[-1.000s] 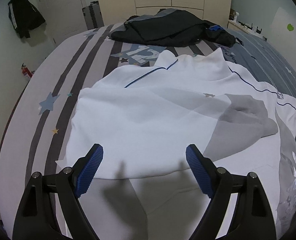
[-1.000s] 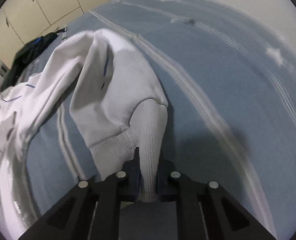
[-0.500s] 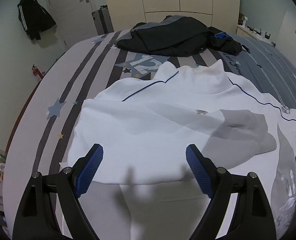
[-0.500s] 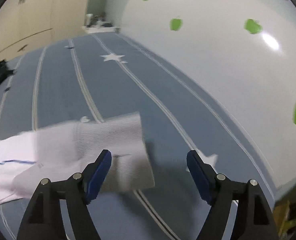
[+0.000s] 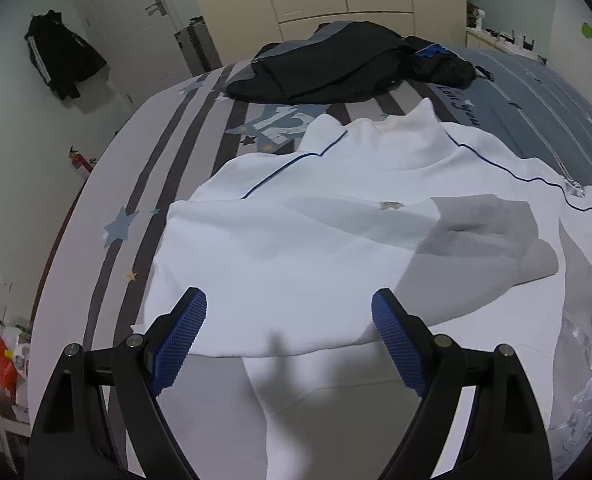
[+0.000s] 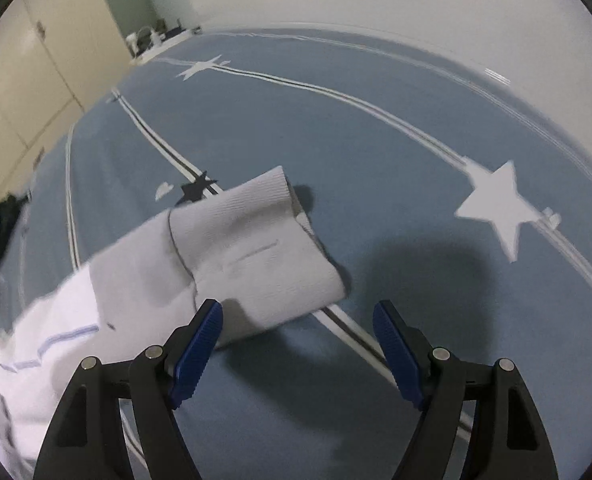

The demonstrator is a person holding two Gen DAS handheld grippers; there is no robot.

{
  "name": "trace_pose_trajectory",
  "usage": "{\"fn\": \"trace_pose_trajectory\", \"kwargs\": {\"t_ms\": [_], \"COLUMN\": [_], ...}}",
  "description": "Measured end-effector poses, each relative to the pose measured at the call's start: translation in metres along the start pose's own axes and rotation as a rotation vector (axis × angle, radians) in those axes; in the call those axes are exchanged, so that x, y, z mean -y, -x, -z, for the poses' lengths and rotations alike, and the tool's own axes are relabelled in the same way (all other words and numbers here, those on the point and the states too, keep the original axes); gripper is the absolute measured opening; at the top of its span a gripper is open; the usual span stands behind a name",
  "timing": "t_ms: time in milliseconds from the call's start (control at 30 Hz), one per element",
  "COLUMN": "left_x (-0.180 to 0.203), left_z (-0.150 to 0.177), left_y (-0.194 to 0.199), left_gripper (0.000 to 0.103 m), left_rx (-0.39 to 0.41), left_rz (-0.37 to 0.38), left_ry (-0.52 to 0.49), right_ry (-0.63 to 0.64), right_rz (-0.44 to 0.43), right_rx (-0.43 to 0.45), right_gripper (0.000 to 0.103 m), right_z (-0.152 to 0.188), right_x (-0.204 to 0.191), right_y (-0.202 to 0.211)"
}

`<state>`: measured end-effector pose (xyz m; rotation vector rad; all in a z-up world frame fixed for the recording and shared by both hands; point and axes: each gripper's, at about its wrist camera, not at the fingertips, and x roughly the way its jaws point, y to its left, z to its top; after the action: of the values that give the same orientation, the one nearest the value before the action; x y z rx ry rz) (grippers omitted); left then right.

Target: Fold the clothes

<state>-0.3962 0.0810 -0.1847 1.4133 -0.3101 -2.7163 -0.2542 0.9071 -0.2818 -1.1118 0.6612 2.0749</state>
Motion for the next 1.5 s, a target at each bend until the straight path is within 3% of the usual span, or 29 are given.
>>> {"fn": "trace_pose_trajectory", "kwargs": {"t_ms": [233, 300, 333, 367, 400, 500, 600, 833, 967, 1167, 1300, 1500], "left_x": [-0.014, -0.020, -0.025, -0.030, -0.036, -0.055, -0.078, -0.136, -0.178, -0.251, -0.303, -0.356], "left_z": [0.003, 0.005, 0.007, 0.009, 0.011, 0.017, 0.026, 0.045, 0.056, 0.065, 0.069, 0.075], "left_y": [-0.006, -0.008, -0.008, -0.008, -0.008, -0.006, -0.002, 0.004, 0.004, -0.004, -0.009, -0.034], "left_gripper": [0.083, 0.083, 0.083, 0.083, 0.083, 0.083, 0.083, 0.083, 0.083, 0.083, 0.083, 0.083], "left_rx": [-0.012, -0.015, -0.017, -0.020, -0.022, -0.025, -0.021, -0.004, 0.015, 0.029, 0.046, 0.043], "left_rz": [-0.012, -0.014, -0.016, -0.017, -0.017, -0.017, -0.024, -0.019, 0.001, 0.029, 0.035, 0.037], "left_ry": [0.039, 0.049, 0.059, 0.069, 0.085, 0.132, 0.165, 0.239, 0.264, 0.257, 0.243, 0.235], "right_ry": [-0.060, -0.027, 0.008, 0.052, 0.089, 0.118, 0.167, 0.361, 0.439, 0.546, 0.599, 0.611], "right_rz": [-0.005, 0.017, 0.037, 0.064, 0.089, 0.084, 0.021, -0.203, -0.334, -0.460, -0.481, -0.444], "right_rx": [-0.032, -0.023, -0.016, -0.006, 0.005, 0.062, 0.135, 0.252, 0.241, 0.165, 0.096, -0.040], "right_gripper": [0.073, 0.045, 0.037, 0.012, 0.007, 0.007, 0.007, 0.007, 0.007, 0.007, 0.007, 0.008], "right_z": [-0.003, -0.006, -0.007, -0.009, -0.010, -0.014, -0.018, 0.003, 0.051, 0.164, 0.254, 0.353], "right_x": [0.004, -0.001, -0.006, -0.012, -0.019, -0.035, -0.062, -0.192, -0.295, -0.456, -0.555, -0.652], "right_y": [-0.037, -0.039, -0.039, -0.036, -0.032, -0.002, 0.043, 0.149, 0.186, 0.209, 0.213, 0.208]}}
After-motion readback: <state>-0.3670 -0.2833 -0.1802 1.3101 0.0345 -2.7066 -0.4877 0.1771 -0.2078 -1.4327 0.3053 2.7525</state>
